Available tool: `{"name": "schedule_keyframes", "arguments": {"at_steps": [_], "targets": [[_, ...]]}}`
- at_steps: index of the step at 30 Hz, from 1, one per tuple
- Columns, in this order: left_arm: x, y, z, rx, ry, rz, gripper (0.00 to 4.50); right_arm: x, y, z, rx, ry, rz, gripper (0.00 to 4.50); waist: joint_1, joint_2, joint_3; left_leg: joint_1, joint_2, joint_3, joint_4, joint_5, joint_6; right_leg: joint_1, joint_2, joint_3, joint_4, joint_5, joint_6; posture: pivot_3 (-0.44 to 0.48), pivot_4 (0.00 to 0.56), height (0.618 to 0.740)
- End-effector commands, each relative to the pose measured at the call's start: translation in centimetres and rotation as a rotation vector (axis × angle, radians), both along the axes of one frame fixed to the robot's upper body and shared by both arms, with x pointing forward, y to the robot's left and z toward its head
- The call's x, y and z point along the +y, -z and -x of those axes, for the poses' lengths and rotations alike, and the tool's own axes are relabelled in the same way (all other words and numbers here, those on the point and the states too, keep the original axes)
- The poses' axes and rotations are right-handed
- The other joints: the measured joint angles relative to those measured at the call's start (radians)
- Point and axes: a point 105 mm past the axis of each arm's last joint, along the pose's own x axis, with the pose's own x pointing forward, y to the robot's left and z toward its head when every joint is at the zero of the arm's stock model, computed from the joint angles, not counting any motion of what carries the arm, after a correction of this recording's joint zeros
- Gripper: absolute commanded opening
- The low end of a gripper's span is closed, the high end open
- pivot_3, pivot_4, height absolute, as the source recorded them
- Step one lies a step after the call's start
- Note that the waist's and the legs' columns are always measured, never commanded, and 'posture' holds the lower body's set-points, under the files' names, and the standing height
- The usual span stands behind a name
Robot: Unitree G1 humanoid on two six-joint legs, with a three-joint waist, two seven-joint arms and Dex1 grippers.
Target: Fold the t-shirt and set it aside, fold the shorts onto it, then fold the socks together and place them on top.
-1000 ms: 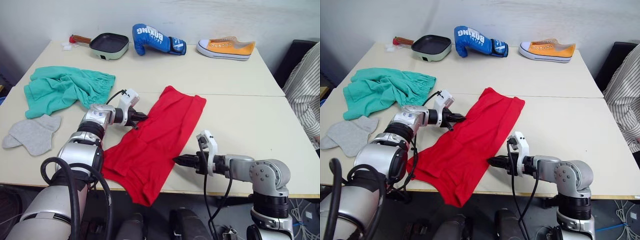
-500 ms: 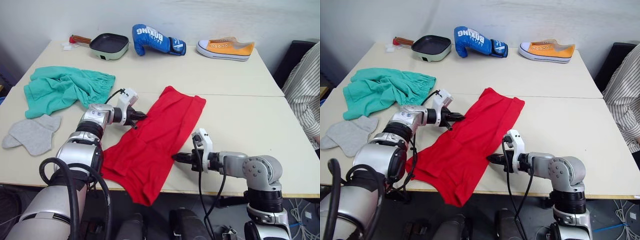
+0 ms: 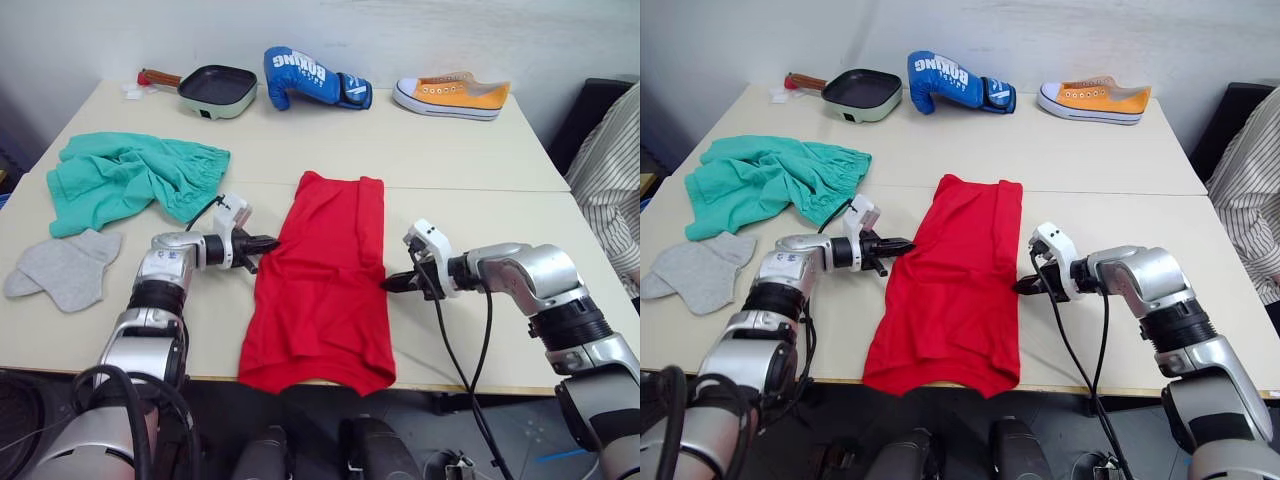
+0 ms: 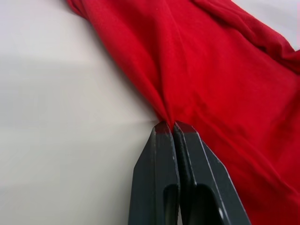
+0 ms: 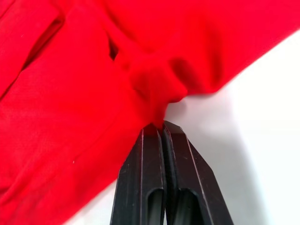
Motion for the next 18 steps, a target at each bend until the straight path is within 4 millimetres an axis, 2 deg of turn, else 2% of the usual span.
{"name": "schedule_keyframes", "arguments": {"at_steps": [1,5,7,8,11,13,16,18], "targets": [[-0.8,-1.8,0.3,-0.040,-0.081,0.052,0.00,-0.3,0.4,-0.7,-0.019,-0.019,0.037,0.03,0.002,0.000,0.000,0.000,0.000,0.000,0.000,0.000,0.000,0.000,0.000,0.000,0.000,0.000,0.000,0.000,0.150,0.740],[-1.7,-1.9,0.4,-0.040,-0.109,0.061,0.00,0.4,0.3,-0.6,-0.046,-0.060,0.022,0.03,0.003,0.000,0.000,0.000,0.000,0.000,0.001,0.000,0.000,0.002,0.000,0.000,0.000,0.000,0.000,0.000,0.150,0.740],[-1.5,-2.2,0.2,-0.052,-0.116,0.059,0.43,0.3,0.1,-0.6,-0.063,-0.056,0.016,0.00,-0.002,0.000,0.000,0.001,0.000,0.000,0.001,0.000,0.000,0.002,0.000,0.000,-0.001,0.000,0.000,0.000,0.150,0.740],[-1.4,-2.5,0.1,-0.063,-0.109,0.052,0.62,0.2,-0.2,-0.5,-0.075,-0.055,0.009,0.44,-0.002,0.000,0.000,0.001,0.000,0.000,0.001,0.000,0.000,0.001,0.000,-0.001,0.000,0.000,0.000,0.000,0.150,0.740],[-0.7,-4.2,0.4,-0.135,-0.019,0.006,1.55,-0.6,-1.3,0.8,-0.164,-0.112,0.043,1.31,0.003,0.001,0.001,0.001,0.001,0.000,0.001,0.001,-0.001,0.001,0.000,-0.002,0.000,0.000,0.000,0.000,0.150,0.740],[-0.3,-4.5,2.0,-0.192,0.129,-0.102,2.21,-1.6,-2.0,2.1,-0.266,-0.186,0.114,2.01,0.005,0.002,0.001,0.000,0.000,-0.001,0.001,0.001,-0.001,0.001,0.000,-0.002,-0.002,0.000,0.000,0.000,0.150,0.740],[1.0,-3.4,4.8,-0.243,0.348,-0.274,3.15,-2.9,-2.9,3.2,-0.373,-0.234,0.178,3.02,0.004,0.005,0.003,-0.001,0.000,-0.001,-0.001,-0.001,-0.002,0.001,0.000,-0.003,-0.004,0.000,0.000,0.000,0.150,0.740],[2.6,-2.4,7.1,-0.269,0.502,-0.389,3.79,-4.1,-3.1,4.0,-0.485,-0.290,0.264,3.69,0.003,0.008,0.005,-0.001,0.000,-0.001,-0.001,-0.001,-0.002,0.002,0.000,-0.004,-0.009,0.000,0.000,0.000,0.150,0.740]]}}
